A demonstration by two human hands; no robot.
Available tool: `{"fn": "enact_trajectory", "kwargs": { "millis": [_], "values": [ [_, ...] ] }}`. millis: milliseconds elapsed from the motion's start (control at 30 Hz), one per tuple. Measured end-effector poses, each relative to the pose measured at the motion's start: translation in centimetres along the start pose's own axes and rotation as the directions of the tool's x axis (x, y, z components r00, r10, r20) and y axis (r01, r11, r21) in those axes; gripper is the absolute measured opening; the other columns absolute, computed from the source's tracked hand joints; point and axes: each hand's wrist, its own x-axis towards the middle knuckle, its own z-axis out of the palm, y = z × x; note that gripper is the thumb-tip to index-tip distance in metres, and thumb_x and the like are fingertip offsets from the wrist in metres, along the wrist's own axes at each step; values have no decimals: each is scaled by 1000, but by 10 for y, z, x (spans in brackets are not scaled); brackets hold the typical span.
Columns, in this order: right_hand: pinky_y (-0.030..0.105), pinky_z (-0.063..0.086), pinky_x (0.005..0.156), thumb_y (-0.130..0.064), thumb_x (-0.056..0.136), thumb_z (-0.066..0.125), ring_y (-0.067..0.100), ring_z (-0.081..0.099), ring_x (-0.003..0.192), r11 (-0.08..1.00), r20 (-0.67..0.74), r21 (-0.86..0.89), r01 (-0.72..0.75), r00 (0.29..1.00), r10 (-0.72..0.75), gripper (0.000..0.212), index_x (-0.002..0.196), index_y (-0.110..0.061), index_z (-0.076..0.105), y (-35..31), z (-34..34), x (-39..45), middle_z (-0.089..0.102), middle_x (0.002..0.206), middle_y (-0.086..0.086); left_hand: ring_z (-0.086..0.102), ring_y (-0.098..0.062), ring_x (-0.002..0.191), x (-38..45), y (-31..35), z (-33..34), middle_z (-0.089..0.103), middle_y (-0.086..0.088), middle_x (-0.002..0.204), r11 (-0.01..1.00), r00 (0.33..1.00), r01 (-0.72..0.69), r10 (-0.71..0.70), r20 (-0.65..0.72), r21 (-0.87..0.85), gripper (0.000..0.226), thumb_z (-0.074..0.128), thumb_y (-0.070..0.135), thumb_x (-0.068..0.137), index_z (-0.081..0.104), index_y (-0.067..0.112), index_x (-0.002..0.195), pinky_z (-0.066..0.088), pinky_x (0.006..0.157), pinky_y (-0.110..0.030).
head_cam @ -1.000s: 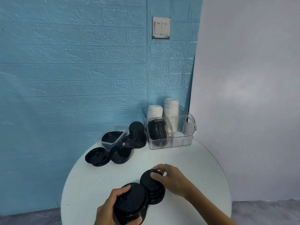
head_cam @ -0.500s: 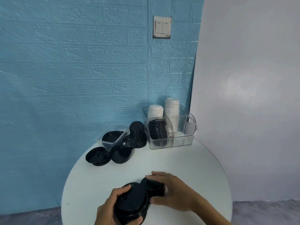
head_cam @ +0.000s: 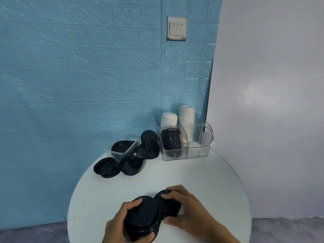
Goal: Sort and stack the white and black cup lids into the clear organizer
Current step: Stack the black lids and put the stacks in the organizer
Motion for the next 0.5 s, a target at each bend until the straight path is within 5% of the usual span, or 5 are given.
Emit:
{"fn": "enact_trajectory", "kwargs": {
  "millis": [167,333,500],
  "values": [
    [5,12,104,-68,86,54,-2,38,130,970,-35,-244,-13,999,5,62,145,-50,40,-11,6,0,26,151,-28,70,2,107,-1,9,-3,74,24,113,1000,1000,4,-4,5,8,79,91,47,40,58,69,109,45,94,-6],
    [15,26,111,-72,89,40,5,44,132,960,2,-278,-29,1000,31,64,149,-54,32,-10,4,-2,19,159,-29,69,0,112,-3,14,-5,73,26,114,1000,999,26,-27,25,17,83,90,48,45,51,70,116,46,98,-11],
    [11,16,111,-66,89,39,-4,39,135,959,-2,-284,-1,1000,0,59,145,-48,43,-10,2,2,32,153,-28,69,-3,114,-6,16,-5,75,20,115,997,997,75,-75,21,11,79,91,45,45,64,53,119,49,105,-23]
  ]
}}
